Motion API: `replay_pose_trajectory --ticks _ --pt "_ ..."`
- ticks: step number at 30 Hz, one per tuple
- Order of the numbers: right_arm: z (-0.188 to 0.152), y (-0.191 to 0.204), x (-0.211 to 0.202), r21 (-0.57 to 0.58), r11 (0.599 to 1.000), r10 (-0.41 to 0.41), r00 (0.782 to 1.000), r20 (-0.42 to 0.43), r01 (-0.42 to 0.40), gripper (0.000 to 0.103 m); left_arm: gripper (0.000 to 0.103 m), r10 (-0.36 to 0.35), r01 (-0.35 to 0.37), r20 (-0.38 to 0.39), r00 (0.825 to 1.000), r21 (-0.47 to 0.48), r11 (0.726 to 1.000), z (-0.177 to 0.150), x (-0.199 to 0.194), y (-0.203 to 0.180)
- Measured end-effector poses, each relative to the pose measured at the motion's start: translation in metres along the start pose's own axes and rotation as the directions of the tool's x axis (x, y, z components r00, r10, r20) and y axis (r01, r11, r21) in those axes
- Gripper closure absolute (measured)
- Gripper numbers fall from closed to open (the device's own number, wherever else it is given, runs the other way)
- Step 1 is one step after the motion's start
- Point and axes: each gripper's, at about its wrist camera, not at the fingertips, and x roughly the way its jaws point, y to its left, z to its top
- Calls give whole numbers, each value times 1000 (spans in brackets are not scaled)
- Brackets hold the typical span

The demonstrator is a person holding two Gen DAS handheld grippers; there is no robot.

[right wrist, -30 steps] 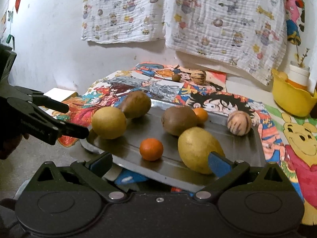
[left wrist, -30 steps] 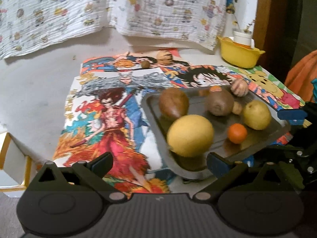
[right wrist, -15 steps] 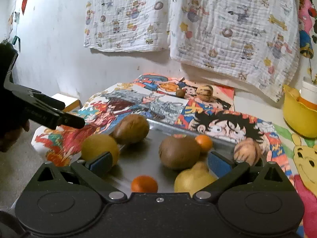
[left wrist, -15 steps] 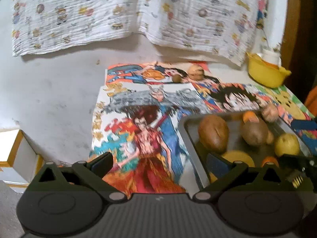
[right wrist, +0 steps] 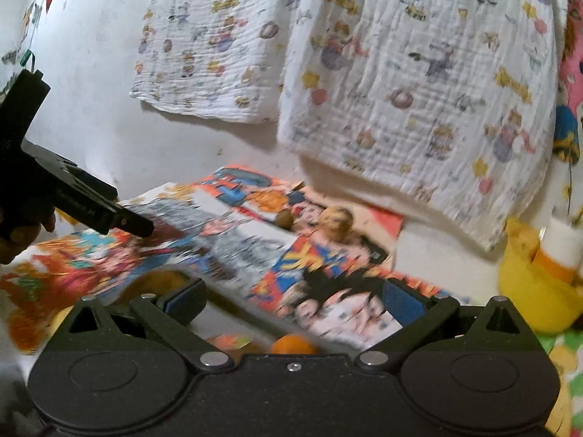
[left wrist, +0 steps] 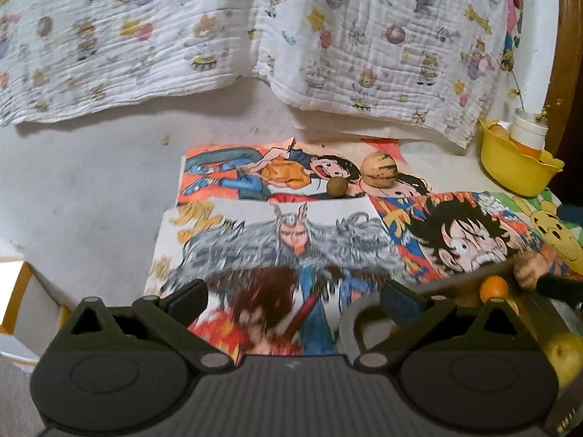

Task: Organize fruits
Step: 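Withdraw both tools from the tray toward the remaining striped and brown fruits, then close the right tool on the second striped fruit while the left tool approaches the small brown fruit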

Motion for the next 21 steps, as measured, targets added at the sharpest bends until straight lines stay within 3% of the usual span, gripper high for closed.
replay_pose_trajectory --ticks 5,9,14,21 --pt "22 -29 31 -31 1000 1 1000 -10 -1 1 1 -29 29 -33 999 14 999 26 37 -7" --pt "36 -50 66 -25 1000 -11 999 -30 10 1 1 -30 32 -31 999 78 996 44 69 -16" --pt "50 -82 105 97 995 13 999 -38 -10 1 1 -26 28 -18 1000 175 984 60 107 -25" --pt "68 -105 167 193 980 60 996 -60 -48 1 1 -84 89 -40 996 176 980 78 152 -25"
